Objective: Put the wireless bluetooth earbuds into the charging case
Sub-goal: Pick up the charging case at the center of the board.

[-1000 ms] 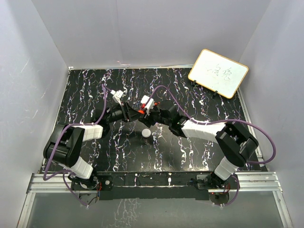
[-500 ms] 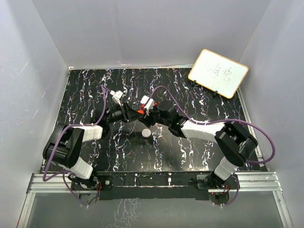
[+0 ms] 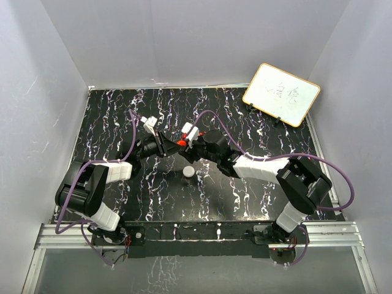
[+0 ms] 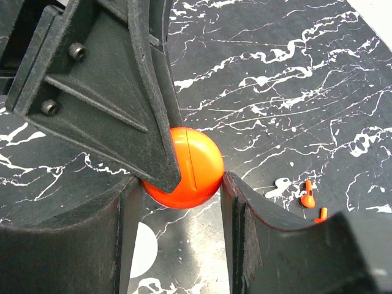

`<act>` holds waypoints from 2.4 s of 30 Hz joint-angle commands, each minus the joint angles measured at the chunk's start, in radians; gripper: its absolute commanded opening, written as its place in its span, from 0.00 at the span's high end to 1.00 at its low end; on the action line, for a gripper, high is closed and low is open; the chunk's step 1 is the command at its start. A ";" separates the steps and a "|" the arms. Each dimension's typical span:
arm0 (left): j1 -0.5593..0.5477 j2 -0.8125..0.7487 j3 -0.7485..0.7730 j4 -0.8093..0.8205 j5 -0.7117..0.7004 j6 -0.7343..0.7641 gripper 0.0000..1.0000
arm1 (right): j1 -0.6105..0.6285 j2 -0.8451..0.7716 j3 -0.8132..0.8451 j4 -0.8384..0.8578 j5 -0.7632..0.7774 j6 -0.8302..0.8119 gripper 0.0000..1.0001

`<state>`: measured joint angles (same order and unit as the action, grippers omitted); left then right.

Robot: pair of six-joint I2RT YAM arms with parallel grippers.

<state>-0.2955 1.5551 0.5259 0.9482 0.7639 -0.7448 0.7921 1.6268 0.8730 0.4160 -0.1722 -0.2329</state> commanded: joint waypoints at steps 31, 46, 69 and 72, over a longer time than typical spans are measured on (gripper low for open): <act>0.012 0.406 0.263 0.702 0.336 -0.187 1.00 | -0.375 -0.193 -0.010 -0.029 -0.533 0.487 0.38; 0.011 0.375 0.275 0.836 0.414 -0.266 1.00 | -0.387 -0.072 -0.024 0.213 -0.599 0.686 0.44; -0.051 0.341 0.263 0.836 0.416 -0.254 1.00 | -0.387 0.001 -0.034 0.367 -0.657 0.787 0.68; -0.050 0.336 0.267 0.828 0.406 -0.255 1.00 | -0.386 -0.001 -0.041 0.368 -0.656 0.784 0.66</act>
<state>-0.3439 1.9530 0.7826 1.5906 1.1679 -1.0218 0.4095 1.6264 0.8227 0.7113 -0.8154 0.5507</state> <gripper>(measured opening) 0.248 0.332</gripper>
